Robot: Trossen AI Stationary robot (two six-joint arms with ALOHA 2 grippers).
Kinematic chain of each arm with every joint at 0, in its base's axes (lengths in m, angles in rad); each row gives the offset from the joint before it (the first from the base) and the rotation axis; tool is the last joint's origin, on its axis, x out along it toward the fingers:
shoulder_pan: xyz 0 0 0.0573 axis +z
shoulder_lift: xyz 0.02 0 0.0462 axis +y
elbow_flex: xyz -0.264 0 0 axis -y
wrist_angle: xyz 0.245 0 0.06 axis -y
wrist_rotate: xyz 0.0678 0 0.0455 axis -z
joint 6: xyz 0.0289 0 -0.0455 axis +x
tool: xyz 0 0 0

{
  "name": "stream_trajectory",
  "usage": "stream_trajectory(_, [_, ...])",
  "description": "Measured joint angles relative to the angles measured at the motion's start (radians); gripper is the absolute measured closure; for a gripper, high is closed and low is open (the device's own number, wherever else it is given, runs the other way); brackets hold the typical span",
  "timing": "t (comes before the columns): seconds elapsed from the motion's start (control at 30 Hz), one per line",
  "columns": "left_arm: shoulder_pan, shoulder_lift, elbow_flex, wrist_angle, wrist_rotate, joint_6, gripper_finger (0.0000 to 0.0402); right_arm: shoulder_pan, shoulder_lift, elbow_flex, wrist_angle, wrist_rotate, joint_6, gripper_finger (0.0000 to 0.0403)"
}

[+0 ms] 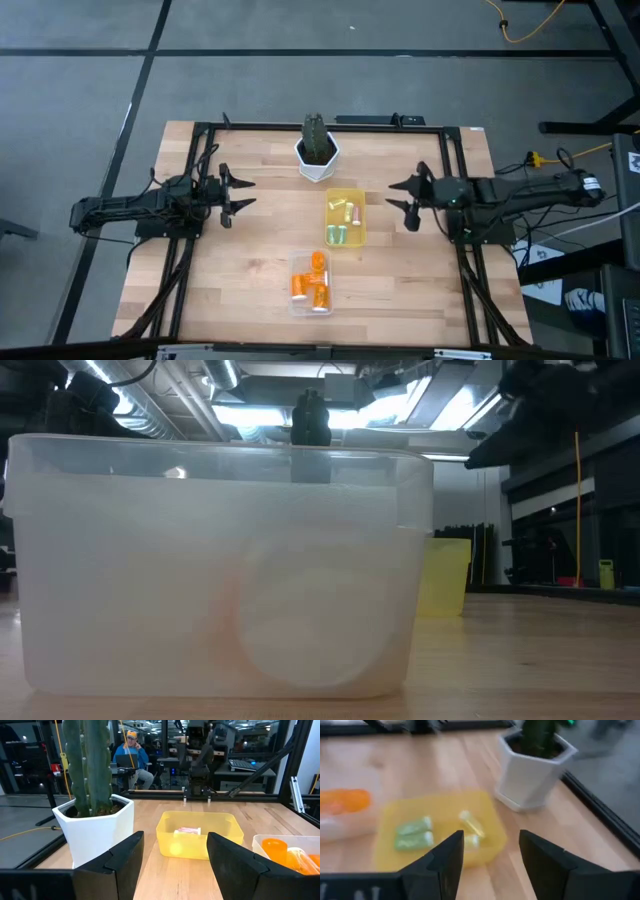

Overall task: Pick and place medicine bottles into bin by pill shape (circle, oval)
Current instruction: Return to Home Position

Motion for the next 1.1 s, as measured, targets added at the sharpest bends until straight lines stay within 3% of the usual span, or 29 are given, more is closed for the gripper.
stream_trajectory(0.1, [0.000,0.000,0.000,0.000,0.000,0.000,0.0190,0.007,-0.084,-0.124,0.145,-0.080,-0.064,0.0209])
stream_trajectory(0.23, [0.000,0.000,0.000,0.000,0.000,0.000,0.0190,0.032,-0.196,-0.245,0.214,-0.092,-0.102,0.0209])
stream_trajectory(0.7, [0.000,0.000,0.000,0.000,0.000,0.000,0.0190,0.153,-0.639,-0.422,0.182,-0.134,-0.172,0.0209])
stream_trajectory(0.83, [0.000,0.000,0.000,0.000,0.000,0.000,0.0190,0.200,-0.718,-0.438,0.145,-0.221,-0.186,0.0209])
stream_trajectory(1.1, [0.000,0.000,0.000,0.000,0.000,0.000,0.0190,0.255,-0.717,-0.448,0.173,-0.224,-0.268,0.0209])
